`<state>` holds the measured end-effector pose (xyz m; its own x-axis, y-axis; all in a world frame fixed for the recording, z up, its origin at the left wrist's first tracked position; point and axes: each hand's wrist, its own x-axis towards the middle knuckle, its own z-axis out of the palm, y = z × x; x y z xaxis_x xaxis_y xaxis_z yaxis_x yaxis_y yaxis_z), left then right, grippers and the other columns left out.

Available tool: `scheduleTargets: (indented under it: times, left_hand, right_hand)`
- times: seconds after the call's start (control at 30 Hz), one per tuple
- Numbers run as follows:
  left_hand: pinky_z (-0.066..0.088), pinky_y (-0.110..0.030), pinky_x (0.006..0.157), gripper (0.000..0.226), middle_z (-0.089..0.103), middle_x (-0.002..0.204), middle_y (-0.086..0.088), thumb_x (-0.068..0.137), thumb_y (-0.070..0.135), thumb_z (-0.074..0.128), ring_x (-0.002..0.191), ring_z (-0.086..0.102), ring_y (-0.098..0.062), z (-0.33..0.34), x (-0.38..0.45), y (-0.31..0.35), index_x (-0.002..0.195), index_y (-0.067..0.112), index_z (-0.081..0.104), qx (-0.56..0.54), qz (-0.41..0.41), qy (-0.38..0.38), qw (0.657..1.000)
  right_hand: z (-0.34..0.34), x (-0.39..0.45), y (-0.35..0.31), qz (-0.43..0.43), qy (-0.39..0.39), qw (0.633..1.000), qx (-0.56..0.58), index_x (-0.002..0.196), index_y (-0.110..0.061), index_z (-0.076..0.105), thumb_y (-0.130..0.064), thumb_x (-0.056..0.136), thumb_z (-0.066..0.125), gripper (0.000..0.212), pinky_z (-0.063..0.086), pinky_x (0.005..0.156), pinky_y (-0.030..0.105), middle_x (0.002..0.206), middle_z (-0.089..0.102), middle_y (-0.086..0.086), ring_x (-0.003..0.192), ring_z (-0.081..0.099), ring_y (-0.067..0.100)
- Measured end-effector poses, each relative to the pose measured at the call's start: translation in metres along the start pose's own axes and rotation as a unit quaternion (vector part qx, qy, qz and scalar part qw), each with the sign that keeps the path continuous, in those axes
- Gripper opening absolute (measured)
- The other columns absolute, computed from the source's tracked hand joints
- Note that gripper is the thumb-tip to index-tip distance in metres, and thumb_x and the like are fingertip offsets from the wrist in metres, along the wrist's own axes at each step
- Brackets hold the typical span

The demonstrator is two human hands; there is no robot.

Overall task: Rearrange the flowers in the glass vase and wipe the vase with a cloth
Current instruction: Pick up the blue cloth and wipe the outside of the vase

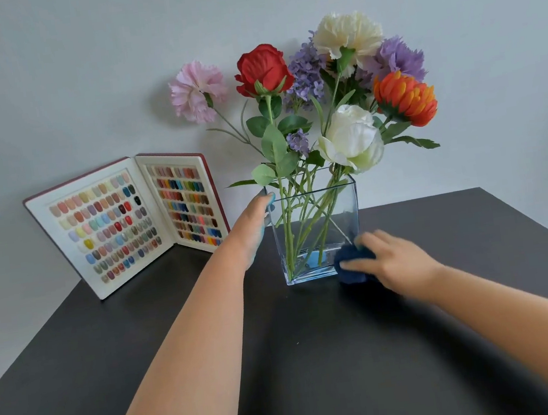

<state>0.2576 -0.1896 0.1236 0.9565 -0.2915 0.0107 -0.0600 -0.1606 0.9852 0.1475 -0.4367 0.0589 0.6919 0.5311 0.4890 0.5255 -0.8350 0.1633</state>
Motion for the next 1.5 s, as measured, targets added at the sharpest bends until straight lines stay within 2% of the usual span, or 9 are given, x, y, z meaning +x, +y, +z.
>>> scheduleTargets:
  times: [0.1,0.33,0.6,0.87,1.0,1.17,1.33,1.4,1.5]
  left_hand:
    - [0.02,-0.038,0.104,0.049,0.047,0.14,-0.004,0.096,0.047,0.032,0.13,0.04,-0.021,0.001,-0.002,0.002,0.139,0.025,0.043,0.005,-0.002,-0.003,1.0]
    - [0.019,-0.04,0.107,0.055,0.05,0.137,-0.004,0.09,0.054,0.038,0.128,0.041,-0.02,-0.012,-0.001,0.004,0.136,0.025,0.047,-0.012,0.008,0.021,1.0]
    - [0.018,-0.041,0.109,0.064,0.048,0.137,0.0,0.078,0.062,0.039,0.127,0.038,-0.017,0.003,-0.001,0.0,0.132,0.028,0.049,-0.018,-0.012,0.032,0.999]
    - [0.026,-0.039,0.103,0.062,0.052,0.131,-0.005,0.083,0.057,0.04,0.122,0.045,-0.02,0.003,0.0,0.003,0.133,0.022,0.049,-0.013,-0.006,0.023,1.0]
    - [0.024,-0.042,0.108,0.067,0.048,0.139,0.0,0.08,0.065,0.04,0.122,0.043,-0.014,0.0,-0.001,-0.002,0.136,0.028,0.046,0.0,-0.003,0.012,1.0]
    - [0.022,-0.042,0.108,0.07,0.047,0.141,0.002,0.078,0.067,0.038,0.124,0.042,-0.012,-0.001,-0.003,0.0,0.137,0.031,0.045,0.011,0.002,0.008,1.0]
    - [0.04,-0.035,0.09,0.068,0.059,0.125,-0.006,0.076,0.065,0.043,0.113,0.054,-0.015,-0.004,-0.001,0.001,0.128,0.023,0.052,-0.019,-0.01,-0.019,1.0]
    - [0.042,-0.032,0.083,0.062,0.062,0.12,-0.008,0.077,0.062,0.046,0.107,0.058,-0.015,-0.006,0.001,0.002,0.124,0.022,0.055,-0.027,-0.016,-0.022,0.999]
    - [0.036,-0.041,0.103,0.067,0.057,0.13,-0.008,0.079,0.064,0.046,0.117,0.053,-0.021,-0.008,0.004,-0.002,0.133,0.023,0.05,-0.022,-0.028,-0.03,0.999]
  right_hand:
    - [-0.008,0.001,0.006,-0.018,-0.016,0.999,-0.02,0.106,-0.019,0.075,-0.006,0.056,0.089,0.054,0.055,0.051,0.038,0.096,0.065,0.02,0.074,0.062,0.038]
    - [-0.045,0.056,0.011,0.038,0.184,0.982,-0.001,0.112,-0.009,0.073,0.008,0.064,0.076,0.051,0.053,0.057,0.042,0.1,0.06,0.028,0.08,0.06,0.042]
    - [0.006,0.023,-0.023,-0.027,-0.062,0.996,-0.052,0.124,-0.017,0.065,-0.007,0.066,0.084,0.062,0.055,0.06,0.041,0.112,0.061,0.021,0.088,0.06,0.039]
    - [-0.039,0.091,-0.029,0.061,0.22,0.974,0.008,0.117,-0.009,0.069,-0.005,0.08,0.06,0.038,0.053,0.049,0.044,0.095,0.058,0.028,0.078,0.058,0.043]
    - [0.002,0.076,-0.061,0.057,0.142,0.988,0.027,0.121,-0.011,0.067,0.002,0.066,0.079,0.057,0.051,0.048,0.038,0.094,0.059,0.023,0.075,0.058,0.038]
    - [0.023,0.059,-0.069,-0.029,-0.07,0.997,-0.012,0.136,-0.018,0.053,-0.006,0.081,0.068,0.058,0.053,0.068,0.046,0.115,0.054,0.02,0.096,0.053,0.039]
    - [-0.019,0.102,-0.047,0.033,0.168,0.985,0.001,0.116,-0.012,0.068,-0.002,0.065,0.081,0.053,0.047,0.049,0.036,0.094,0.058,0.022,0.074,0.056,0.037]
    - [-0.021,0.109,-0.05,0.035,0.19,0.981,-0.009,0.117,-0.011,0.068,0.001,0.066,0.078,0.053,0.044,0.048,0.034,0.094,0.058,0.023,0.074,0.054,0.036]
    - [-0.003,0.097,-0.063,0.026,0.143,0.989,0.001,0.117,-0.01,0.068,0.004,0.062,0.078,0.058,0.047,0.047,0.036,0.095,0.059,0.024,0.074,0.056,0.038]
